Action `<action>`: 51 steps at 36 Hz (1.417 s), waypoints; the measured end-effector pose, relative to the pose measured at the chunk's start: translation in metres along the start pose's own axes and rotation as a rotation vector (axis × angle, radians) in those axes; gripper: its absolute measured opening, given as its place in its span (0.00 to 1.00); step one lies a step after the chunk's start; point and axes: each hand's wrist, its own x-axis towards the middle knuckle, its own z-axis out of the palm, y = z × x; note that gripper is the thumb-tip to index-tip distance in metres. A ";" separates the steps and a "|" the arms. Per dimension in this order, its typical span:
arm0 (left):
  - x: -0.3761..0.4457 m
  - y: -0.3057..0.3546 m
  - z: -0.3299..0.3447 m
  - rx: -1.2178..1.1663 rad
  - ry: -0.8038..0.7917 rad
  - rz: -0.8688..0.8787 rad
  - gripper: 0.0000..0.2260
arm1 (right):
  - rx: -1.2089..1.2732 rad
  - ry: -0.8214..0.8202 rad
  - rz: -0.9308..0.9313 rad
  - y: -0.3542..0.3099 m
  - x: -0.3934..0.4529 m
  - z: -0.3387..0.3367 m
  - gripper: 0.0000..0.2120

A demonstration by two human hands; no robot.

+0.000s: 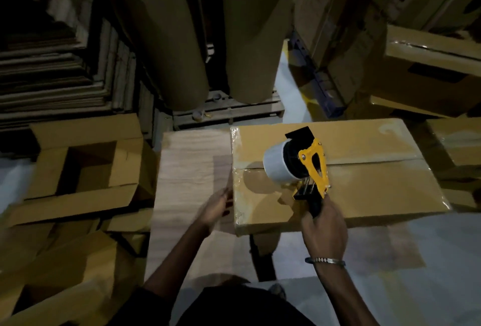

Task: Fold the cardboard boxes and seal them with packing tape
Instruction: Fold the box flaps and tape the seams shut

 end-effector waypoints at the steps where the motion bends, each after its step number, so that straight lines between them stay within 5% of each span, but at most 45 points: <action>1: 0.003 -0.014 -0.007 -0.012 0.052 -0.013 0.12 | 0.000 0.005 -0.031 -0.005 0.000 -0.004 0.20; 5: -0.019 -0.034 -0.018 -0.181 0.273 -0.017 0.06 | 0.045 -0.100 -0.130 -0.033 0.003 -0.016 0.21; 12: -0.054 -0.042 -0.045 -0.312 0.347 0.079 0.10 | 0.182 -0.481 -0.241 -0.100 -0.018 -0.003 0.15; 22: -0.053 -0.047 -0.119 -0.318 0.561 0.103 0.09 | 0.077 -0.773 -0.228 -0.160 -0.056 0.134 0.21; 30: -0.035 -0.070 -0.205 -0.346 0.493 0.037 0.13 | -0.079 -0.769 0.001 -0.154 -0.057 0.284 0.32; 34: -0.024 -0.070 -0.235 -0.334 0.436 0.013 0.10 | -0.168 -0.677 0.065 -0.140 -0.059 0.336 0.23; 36: -0.020 -0.067 -0.244 -0.288 0.392 0.003 0.08 | -0.166 -0.661 0.062 -0.136 -0.064 0.349 0.26; 46: 0.008 -0.022 -0.224 -0.147 0.239 0.028 0.08 | -0.274 -0.686 0.008 -0.153 -0.065 0.324 0.30; 51: 0.013 0.016 -0.170 -0.258 0.243 0.167 0.06 | 0.151 -0.488 -0.009 -0.194 -0.046 0.254 0.23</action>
